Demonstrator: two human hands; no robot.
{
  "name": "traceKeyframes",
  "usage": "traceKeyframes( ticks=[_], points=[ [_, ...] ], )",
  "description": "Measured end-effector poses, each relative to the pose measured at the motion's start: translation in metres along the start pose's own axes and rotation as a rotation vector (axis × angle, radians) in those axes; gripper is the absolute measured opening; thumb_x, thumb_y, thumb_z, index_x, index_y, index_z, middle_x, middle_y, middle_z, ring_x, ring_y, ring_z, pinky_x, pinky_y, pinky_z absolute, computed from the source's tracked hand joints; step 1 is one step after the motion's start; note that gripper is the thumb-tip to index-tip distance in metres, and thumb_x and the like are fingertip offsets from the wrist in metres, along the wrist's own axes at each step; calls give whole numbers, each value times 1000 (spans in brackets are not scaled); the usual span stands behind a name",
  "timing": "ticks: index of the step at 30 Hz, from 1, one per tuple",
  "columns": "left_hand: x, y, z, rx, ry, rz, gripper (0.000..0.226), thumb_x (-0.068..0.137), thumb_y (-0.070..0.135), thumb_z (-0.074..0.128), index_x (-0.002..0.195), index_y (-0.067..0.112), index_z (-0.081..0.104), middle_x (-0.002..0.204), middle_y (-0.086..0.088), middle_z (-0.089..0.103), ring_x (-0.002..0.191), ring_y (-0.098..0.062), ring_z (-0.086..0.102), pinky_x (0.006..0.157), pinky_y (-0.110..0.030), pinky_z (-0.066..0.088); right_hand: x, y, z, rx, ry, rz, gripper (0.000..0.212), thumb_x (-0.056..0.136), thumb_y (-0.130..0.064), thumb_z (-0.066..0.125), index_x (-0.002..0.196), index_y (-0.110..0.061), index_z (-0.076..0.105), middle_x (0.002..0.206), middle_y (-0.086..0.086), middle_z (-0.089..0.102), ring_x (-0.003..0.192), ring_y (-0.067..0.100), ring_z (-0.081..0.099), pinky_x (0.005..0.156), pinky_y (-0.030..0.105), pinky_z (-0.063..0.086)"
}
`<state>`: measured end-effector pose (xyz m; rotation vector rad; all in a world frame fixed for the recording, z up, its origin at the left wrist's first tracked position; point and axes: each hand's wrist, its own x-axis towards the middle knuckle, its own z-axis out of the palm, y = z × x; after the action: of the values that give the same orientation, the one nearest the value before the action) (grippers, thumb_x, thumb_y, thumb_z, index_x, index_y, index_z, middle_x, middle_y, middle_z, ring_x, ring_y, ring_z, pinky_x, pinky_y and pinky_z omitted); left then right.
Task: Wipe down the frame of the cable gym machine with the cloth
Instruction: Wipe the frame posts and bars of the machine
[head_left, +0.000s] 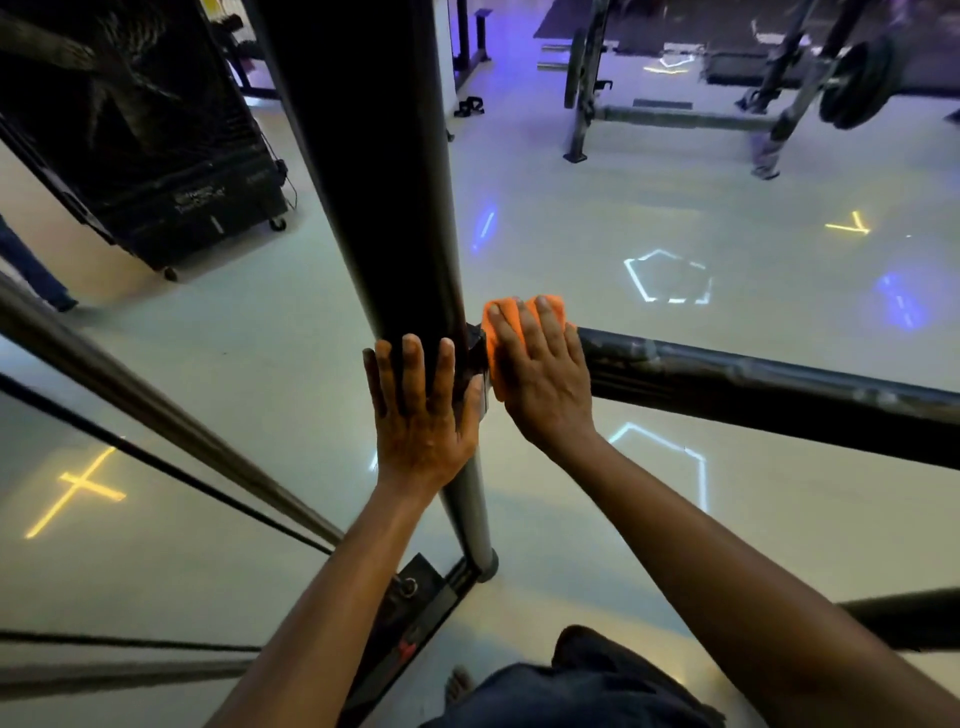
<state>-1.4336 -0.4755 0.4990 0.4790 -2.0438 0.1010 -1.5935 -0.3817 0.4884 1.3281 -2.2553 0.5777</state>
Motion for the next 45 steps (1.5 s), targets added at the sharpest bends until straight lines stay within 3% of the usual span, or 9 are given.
traceKeyframes(
  ticks=[7,11,14,18,24,30,34,40,45],
  points=[
    [1,-4,1,-6,8,14,109,100,39,77,173,21,-2,179,-2,-19,166,-33,-10,125,-69,28,-17,35,-7,-133,36,-99,71,105,-19,51,172,-27,29,178,13,25,166,42,15,132,60,21],
    [-1,-1,0,-8,-31,-2,109,102,39,74,172,21,-8,178,-3,-24,165,-34,-14,125,-69,29,-17,7,1,-110,70,73,66,107,-33,57,169,-22,37,174,16,33,165,47,17,131,65,18],
    [-2,1,-1,-25,-46,-13,108,103,39,72,171,20,-10,177,-4,-26,165,-36,-14,123,-71,32,-4,-17,13,-71,104,27,61,110,-31,57,167,-18,42,173,17,36,164,48,21,131,66,18],
    [-1,-1,0,-33,-49,-2,108,103,38,73,172,21,-9,177,-2,-26,165,-35,-16,123,-71,31,-18,26,1,-171,111,-70,58,111,-27,47,169,-25,39,172,17,38,161,47,29,130,62,25],
    [-3,2,-1,-49,-60,-20,105,104,34,71,172,21,-8,177,-2,-26,165,-36,-17,125,-71,27,-16,0,5,-162,112,135,67,107,-38,59,169,-22,39,172,15,36,160,50,26,130,65,21],
    [-4,3,1,-56,-66,-33,103,105,33,69,172,22,-9,176,-2,-28,164,-36,-19,127,-70,22,-17,16,7,-206,101,-63,59,112,-29,47,170,-26,37,174,14,35,162,46,29,130,63,25],
    [-5,4,0,-62,-65,-41,103,105,31,69,172,22,-9,176,-1,-29,164,-36,-21,128,-69,22,-47,41,-7,-215,132,4,59,112,-17,37,171,-25,34,174,18,30,161,53,24,128,69,24],
    [-9,4,2,-79,-85,-41,100,107,31,66,171,22,-10,176,-1,-30,163,-37,-22,127,-71,20,-9,-22,17,-160,95,95,68,106,-30,60,169,-17,38,173,18,35,160,52,26,127,73,16],
    [-8,7,5,-55,-64,-51,103,104,26,69,172,22,-8,176,-1,-30,163,-39,-22,125,-74,21,-35,34,-5,-231,152,-48,56,114,-28,50,168,-18,40,172,19,38,160,49,29,131,65,21]
  ],
)
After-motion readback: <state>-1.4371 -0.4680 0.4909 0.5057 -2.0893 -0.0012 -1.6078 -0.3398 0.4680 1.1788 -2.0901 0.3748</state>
